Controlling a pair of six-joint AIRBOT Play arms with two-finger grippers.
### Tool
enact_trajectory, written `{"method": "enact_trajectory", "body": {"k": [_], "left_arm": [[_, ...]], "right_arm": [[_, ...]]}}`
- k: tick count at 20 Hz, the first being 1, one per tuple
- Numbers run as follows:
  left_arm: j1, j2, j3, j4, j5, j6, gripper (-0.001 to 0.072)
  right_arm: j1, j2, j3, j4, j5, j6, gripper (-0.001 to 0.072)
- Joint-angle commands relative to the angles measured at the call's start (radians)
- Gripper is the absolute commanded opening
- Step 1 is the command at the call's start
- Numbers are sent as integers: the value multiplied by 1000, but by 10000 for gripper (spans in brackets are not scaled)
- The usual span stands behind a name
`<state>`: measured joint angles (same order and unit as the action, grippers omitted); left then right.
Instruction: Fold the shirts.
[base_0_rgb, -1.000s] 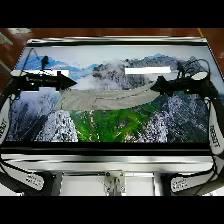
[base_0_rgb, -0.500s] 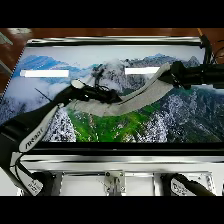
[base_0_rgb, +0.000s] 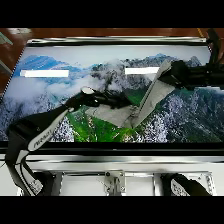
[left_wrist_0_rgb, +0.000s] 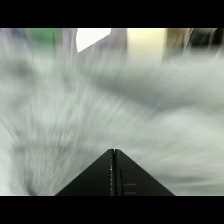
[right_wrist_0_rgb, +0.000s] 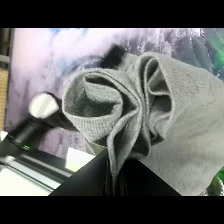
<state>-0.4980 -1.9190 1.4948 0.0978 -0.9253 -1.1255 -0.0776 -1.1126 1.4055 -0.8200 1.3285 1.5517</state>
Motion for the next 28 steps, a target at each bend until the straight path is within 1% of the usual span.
{"method": "enact_trajectory", "body": {"k": [1,3,6,8,10,13,14,15,16,17,18,19,21,23,25,26,27,28], "left_arm": [[214,121,1,35,-3,17,44],[376,240,1,105,-10,13,44],[611,408,0,113,-62,13,44],[729,495,0,113,-111,13,45],[803,545,0,113,-203,14,45],[838,558,0,125,-336,14,45],[833,558,-4,146,-356,17,45],[823,558,-4,180,-364,18,45],[810,558,-4,222,-363,17,45],[798,557,-4,252,-363,17,45],[787,555,-4,274,-364,17,45],[781,555,-4,288,-364,17,45],[778,555,-4,292,-365,18,45],[779,555,-4,300,-367,18,46],[779,555,-4,307,-368,18,45],[779,555,-4,307,-370,18,45],[779,555,-4,307,-370,17,45],[779,555,-4,307,-371,17,45]], "right_arm": [[151,-48,1,-138,-130,21,54],[266,-129,1,-160,-239,25,54],[420,-293,1,-157,-407,46,55],[515,-415,1,-144,-513,69,55],[587,-531,1,-38,-618,76,57],[639,-643,1,179,-767,75,73],[648,-666,1,248,-805,75,256],[648,-681,1,312,-814,71,537],[643,-684,1,342,-802,47,611],[628,-676,1,338,-764,21,611],[600,-660,1,315,-693,-15,611],[564,-640,1,264,-619,-26,611],[455,-581,1,118,-428,-21,610],[336,-513,1,-51,-226,14,610],[221,-447,1,-299,5,85,611],[173,-425,-3,-414,118,106,623],[134,-410,-21,-461,176,112,638],[95,-396,-61,-452,197,108,638]]}}
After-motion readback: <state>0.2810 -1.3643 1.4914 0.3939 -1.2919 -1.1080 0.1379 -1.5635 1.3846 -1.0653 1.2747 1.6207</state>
